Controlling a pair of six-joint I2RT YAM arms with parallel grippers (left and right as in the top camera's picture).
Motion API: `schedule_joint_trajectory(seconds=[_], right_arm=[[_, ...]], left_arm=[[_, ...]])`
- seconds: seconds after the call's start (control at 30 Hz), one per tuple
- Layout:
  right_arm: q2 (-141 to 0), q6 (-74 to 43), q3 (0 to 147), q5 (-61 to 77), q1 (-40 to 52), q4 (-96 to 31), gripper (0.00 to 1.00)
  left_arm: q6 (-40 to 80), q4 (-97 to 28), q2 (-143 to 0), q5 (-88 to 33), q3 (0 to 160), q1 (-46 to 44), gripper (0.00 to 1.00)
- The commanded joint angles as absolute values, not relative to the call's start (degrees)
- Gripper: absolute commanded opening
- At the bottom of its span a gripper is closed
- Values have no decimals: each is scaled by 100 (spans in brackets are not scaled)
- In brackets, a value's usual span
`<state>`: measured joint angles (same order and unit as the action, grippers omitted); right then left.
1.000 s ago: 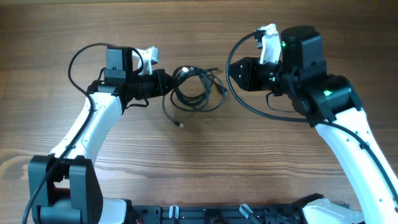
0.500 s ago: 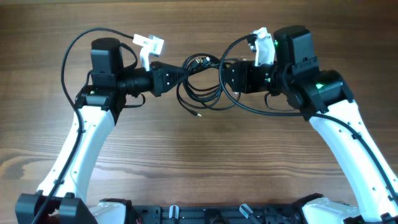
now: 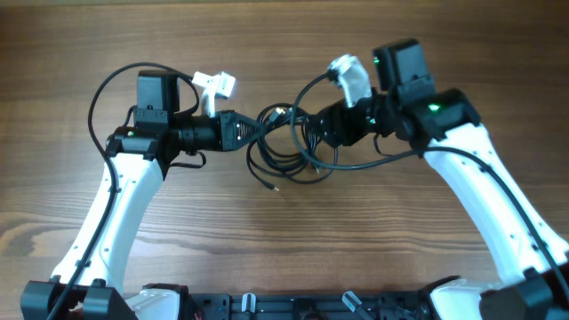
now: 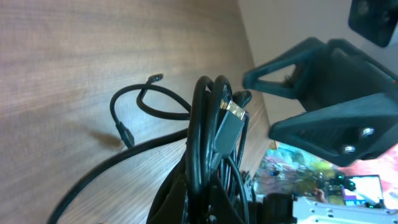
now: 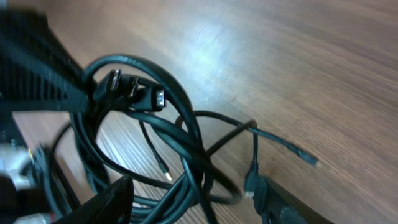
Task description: Untangle cables
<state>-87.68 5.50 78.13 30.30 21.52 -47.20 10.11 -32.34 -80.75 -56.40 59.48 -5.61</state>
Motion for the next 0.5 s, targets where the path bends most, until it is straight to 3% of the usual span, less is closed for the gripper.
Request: schedule_joint_trajectory(seconds=[0.0,0.07,0.17,0.47], right_arm=[[-9192,1872,7830,3326,2370,-4737,63],[-9349,1957,7830,3264,2449,-4696,62],[-9511,1946,7830,3199,2547,-4652,62],[-9548,1782,7830,3194,2674,-4663,62]], left_arm=[[943,-3505,-7944,-5717,6012,-534,4],[1160,-3701,-7944,-5374,6012,-534,4],[1763,-4244,-7996,-3944,5986,-552,4],[1367,-3896,-9164,-3636,5614,-670,4]])
